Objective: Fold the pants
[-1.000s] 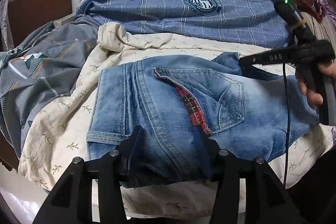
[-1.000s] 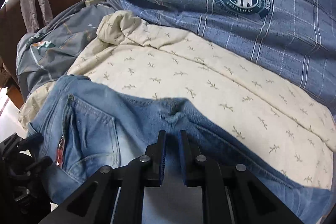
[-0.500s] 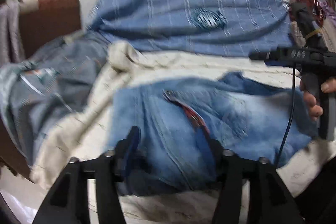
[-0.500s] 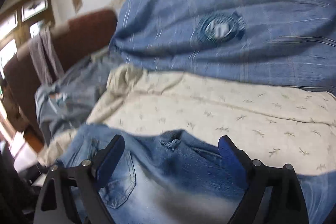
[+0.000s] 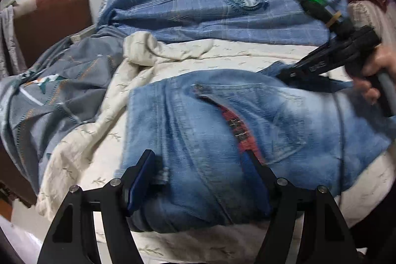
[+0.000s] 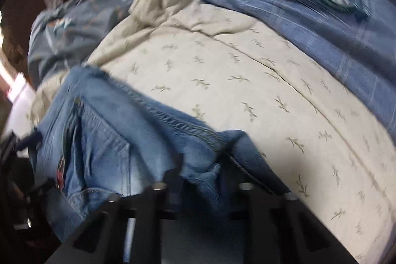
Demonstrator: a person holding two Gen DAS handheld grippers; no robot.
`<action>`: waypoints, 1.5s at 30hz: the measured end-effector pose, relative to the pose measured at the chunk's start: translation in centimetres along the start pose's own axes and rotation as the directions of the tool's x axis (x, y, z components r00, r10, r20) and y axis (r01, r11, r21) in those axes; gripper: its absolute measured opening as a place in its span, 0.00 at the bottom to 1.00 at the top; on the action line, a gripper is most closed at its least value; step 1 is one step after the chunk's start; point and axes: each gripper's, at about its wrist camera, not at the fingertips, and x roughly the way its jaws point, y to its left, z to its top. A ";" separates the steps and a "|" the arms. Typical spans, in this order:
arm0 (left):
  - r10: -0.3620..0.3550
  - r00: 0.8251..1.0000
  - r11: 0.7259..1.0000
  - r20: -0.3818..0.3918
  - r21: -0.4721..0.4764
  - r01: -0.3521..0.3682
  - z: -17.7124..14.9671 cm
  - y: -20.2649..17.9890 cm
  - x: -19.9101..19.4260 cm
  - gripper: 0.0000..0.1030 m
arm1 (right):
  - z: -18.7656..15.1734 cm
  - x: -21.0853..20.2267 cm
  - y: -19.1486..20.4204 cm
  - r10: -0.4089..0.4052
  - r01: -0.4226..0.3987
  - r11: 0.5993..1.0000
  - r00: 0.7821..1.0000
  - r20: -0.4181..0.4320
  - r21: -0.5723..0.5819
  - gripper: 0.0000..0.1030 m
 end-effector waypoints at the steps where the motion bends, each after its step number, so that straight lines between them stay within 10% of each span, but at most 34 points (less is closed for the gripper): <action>1: 0.011 1.000 1.000 -0.012 -0.006 -0.011 0.1 0.2 0.3 0.71 | 0.3 -0.4 0.1 -0.018 0.018 1.000 1.000 0.010 -0.005 0.15; 11: 0.096 0.995 0.995 0.009 -0.030 -0.095 1.1 0.7 1.2 0.71 | 1.8 3.3 -3.5 -0.080 0.069 0.978 0.996 0.050 0.197 0.15; 16: 0.116 0.993 0.993 -0.016 -0.007 -0.116 0.7 0.8 1.8 0.73 | 0.1 1.2 -8.6 0.118 -0.206 0.827 0.973 0.198 0.523 0.21; 28: 0.127 0.977 0.991 0.172 -0.072 -0.116 0.8 2.0 -2.1 0.73 | -10.5 -10.2 -9.6 -0.137 -0.052 0.772 0.960 0.246 0.633 0.21; 36: 0.163 0.986 0.986 0.045 0.022 -0.164 0.7 -0.2 0.8 0.73 | -15.1 -6.2 -11.7 -0.206 0.069 0.701 0.972 0.110 0.710 0.22; 42: 0.152 0.988 0.988 0.018 0.004 -0.152 0.4 0.1 1.5 0.74 | -17.3 -7.2 -14.6 -0.193 -0.018 0.641 0.964 0.184 0.767 0.22; 45: 0.147 0.989 0.989 0.025 -0.007 -0.147 0.5 0.5 1.2 0.74 | -20.6 -8.4 -17.7 -0.166 -0.107 0.547 0.958 0.233 0.830 0.19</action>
